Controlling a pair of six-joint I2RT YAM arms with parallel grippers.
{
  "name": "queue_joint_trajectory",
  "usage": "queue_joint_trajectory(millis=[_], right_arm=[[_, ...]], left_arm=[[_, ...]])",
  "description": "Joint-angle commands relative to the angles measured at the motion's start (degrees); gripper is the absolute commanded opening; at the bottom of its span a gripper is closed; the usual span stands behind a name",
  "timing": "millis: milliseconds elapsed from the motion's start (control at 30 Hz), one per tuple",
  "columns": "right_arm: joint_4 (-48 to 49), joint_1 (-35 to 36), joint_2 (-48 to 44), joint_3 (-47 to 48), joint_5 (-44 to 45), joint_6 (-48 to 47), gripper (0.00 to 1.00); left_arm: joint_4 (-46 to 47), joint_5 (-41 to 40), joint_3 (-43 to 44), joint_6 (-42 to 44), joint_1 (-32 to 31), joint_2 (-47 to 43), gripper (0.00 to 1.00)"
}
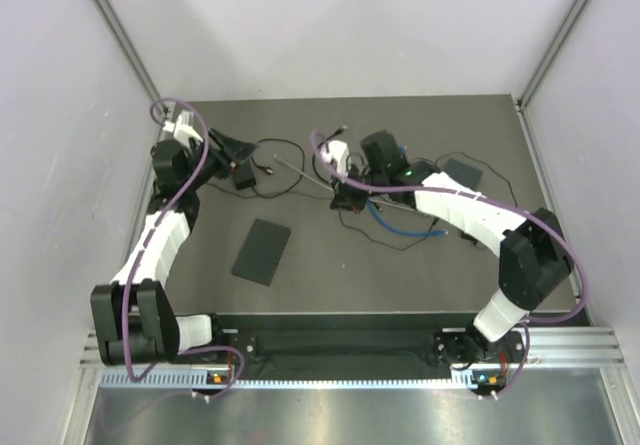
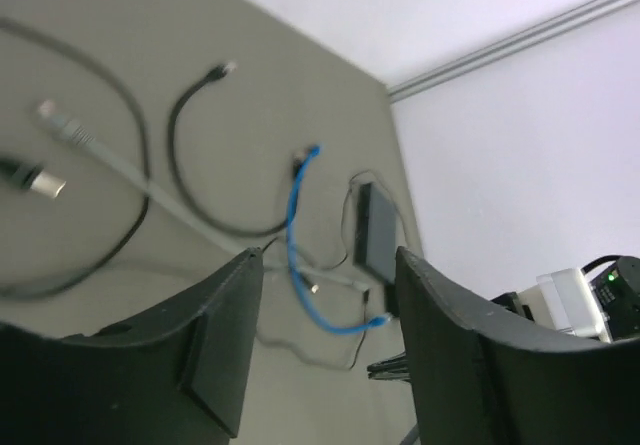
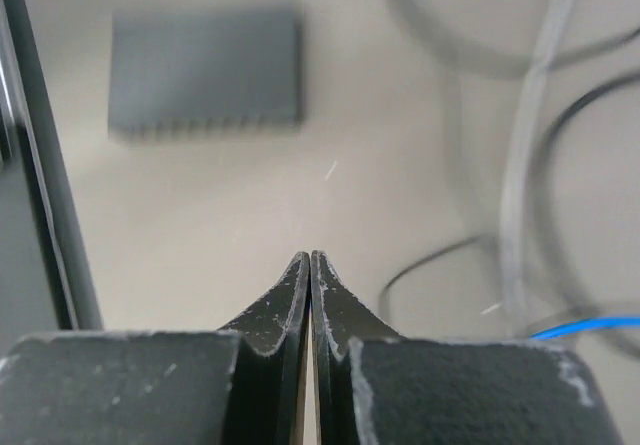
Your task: Insert the plug into the switch port
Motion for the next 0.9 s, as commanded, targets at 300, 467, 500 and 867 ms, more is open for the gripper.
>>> queue_joint_trajectory(millis=[300,467,500,867], right_arm=[[-7.19,-10.56,-0.88,0.82,-3.22,2.03,0.91],[-6.22,-20.85,-3.87,-1.64,-7.45,8.19,0.96],[-6.05,-23.39,-4.65,-2.42,-7.28,9.94,0.97],[-5.25,-32.81,-10.55,-7.35,-10.35,14.08,0.97]], left_arm=[[-34.24,13.81,10.1,60.44,-8.6,4.21,0.51],[-41.29,8.63,19.07,82.63,-17.46,17.1,0.43],[-42.54,6.7,21.09,84.84,-18.88,19.41,0.41],[-40.88,0.72,35.7,97.68,-31.28,39.9,0.22]])
